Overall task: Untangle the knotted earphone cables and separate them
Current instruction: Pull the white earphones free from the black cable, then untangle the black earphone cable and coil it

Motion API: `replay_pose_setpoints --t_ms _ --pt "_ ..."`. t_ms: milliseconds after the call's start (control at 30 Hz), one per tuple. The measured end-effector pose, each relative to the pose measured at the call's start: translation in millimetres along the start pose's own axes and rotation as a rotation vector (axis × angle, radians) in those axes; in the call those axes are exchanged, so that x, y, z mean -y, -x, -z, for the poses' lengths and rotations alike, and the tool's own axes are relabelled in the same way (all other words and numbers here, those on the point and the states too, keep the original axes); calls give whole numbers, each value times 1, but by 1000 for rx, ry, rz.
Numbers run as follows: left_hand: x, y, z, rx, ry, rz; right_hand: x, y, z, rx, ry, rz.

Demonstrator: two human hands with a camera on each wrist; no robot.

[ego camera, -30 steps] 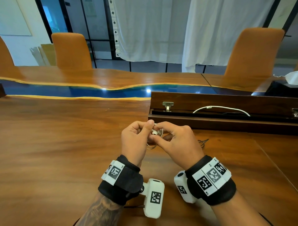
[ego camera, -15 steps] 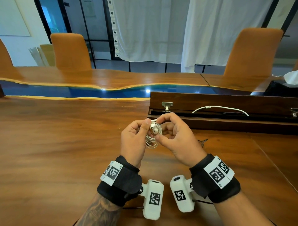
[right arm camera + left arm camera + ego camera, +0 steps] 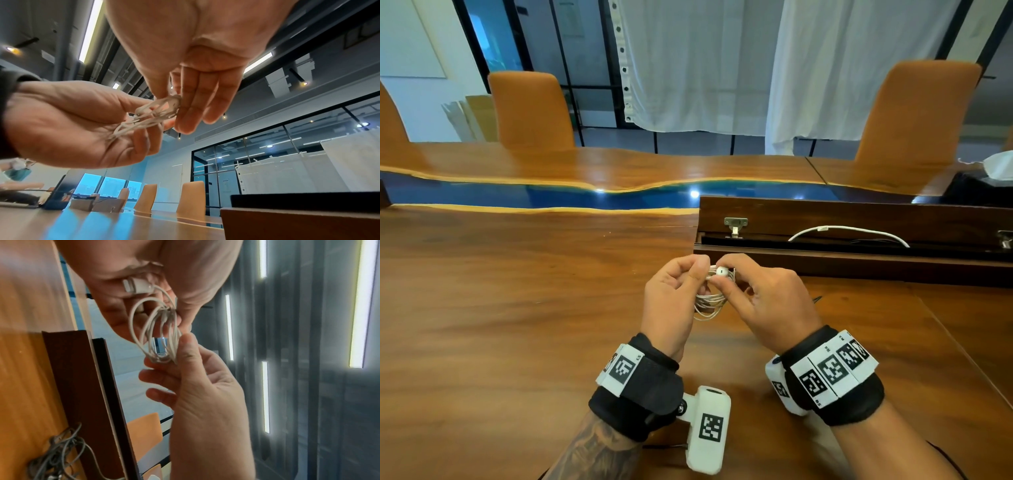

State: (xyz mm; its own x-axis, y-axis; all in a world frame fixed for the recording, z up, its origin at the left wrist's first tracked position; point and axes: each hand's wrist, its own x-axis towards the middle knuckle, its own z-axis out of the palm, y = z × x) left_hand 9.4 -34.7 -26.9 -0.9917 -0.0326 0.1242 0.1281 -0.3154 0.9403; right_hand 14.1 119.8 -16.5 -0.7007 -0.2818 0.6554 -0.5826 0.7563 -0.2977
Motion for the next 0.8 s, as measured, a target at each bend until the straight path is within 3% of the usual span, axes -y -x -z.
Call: replay_pose_setpoints --t_ms 133,367,500,667,800 --pt "1 -1 1 -10 -57 -47 -1 -1 2 40 55 -32" --pt "2 -1 3 17 -77 -53 5 -5 12 336 28 -84" --pt "4 -3 5 27 -110 -52 7 -4 9 263 159 -13" --pt "2 -5 6 34 -60 -70 11 -3 1 142 57 37" --pt "-2 -5 7 31 82 7 15 -2 1 211 -33 41"
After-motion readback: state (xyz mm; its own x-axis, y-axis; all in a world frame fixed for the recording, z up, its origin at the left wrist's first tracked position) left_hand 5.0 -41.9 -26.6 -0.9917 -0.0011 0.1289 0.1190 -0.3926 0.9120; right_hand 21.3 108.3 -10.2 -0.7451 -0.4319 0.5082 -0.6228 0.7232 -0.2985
